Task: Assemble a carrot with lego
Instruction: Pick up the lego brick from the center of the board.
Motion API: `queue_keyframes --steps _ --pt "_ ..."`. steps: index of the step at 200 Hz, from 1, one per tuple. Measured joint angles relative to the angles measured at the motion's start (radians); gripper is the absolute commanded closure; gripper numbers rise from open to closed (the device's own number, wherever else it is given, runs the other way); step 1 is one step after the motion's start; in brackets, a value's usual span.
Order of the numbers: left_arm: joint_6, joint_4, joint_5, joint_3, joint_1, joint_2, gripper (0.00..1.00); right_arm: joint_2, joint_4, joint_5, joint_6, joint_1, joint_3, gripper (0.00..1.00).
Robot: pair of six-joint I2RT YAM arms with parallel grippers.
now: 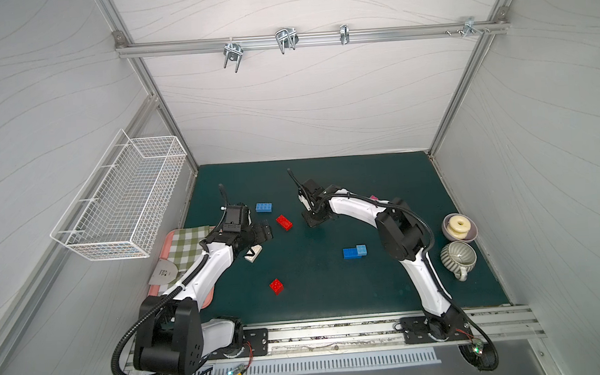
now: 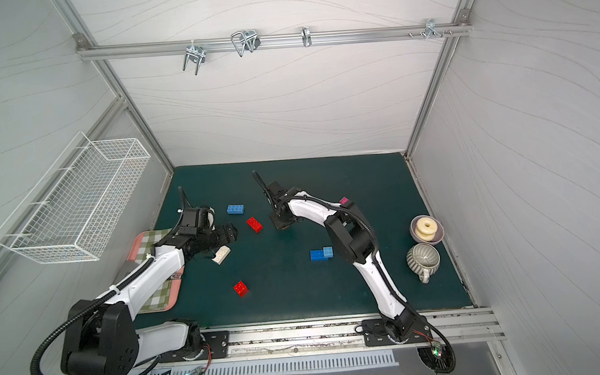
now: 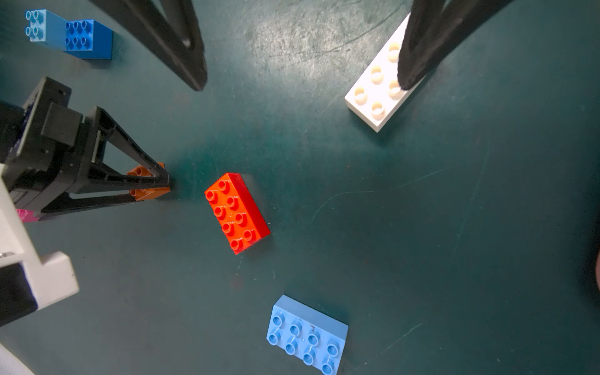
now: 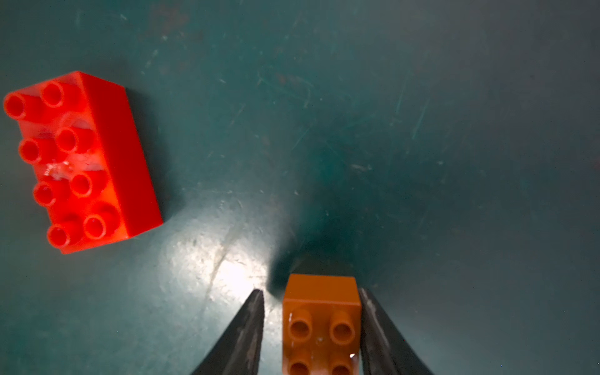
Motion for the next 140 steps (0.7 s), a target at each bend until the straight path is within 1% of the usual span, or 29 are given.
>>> queue_keyframes --steps 30,55,68,89,114,140 --pt "0.0 -0.002 0.0 0.0 0.0 0.0 0.08 0.003 -0.003 0.005 -0.001 0.0 0.013 0.64" --pt "0.0 -0.003 0.0 0.0 0.0 0.0 0.08 0.003 -0.007 0.006 0.001 0.0 0.016 0.67" --pt "0.0 -0.004 0.0 0.0 0.0 -0.002 0.08 0.003 -0.009 0.006 0.001 0.0 0.016 0.65" --pt "0.0 -0.006 0.0 0.0 0.0 -0.007 0.08 0.003 -0.012 0.006 0.002 0.0 0.017 0.58" --pt "0.0 -0.006 0.0 0.0 0.0 -0.007 0.08 0.004 -0.018 0.005 0.001 0.0 0.017 0.58" --pt "0.0 -0.006 0.0 0.0 0.0 -0.008 0.08 0.004 -0.018 0.006 0.002 0.0 0.017 0.6"
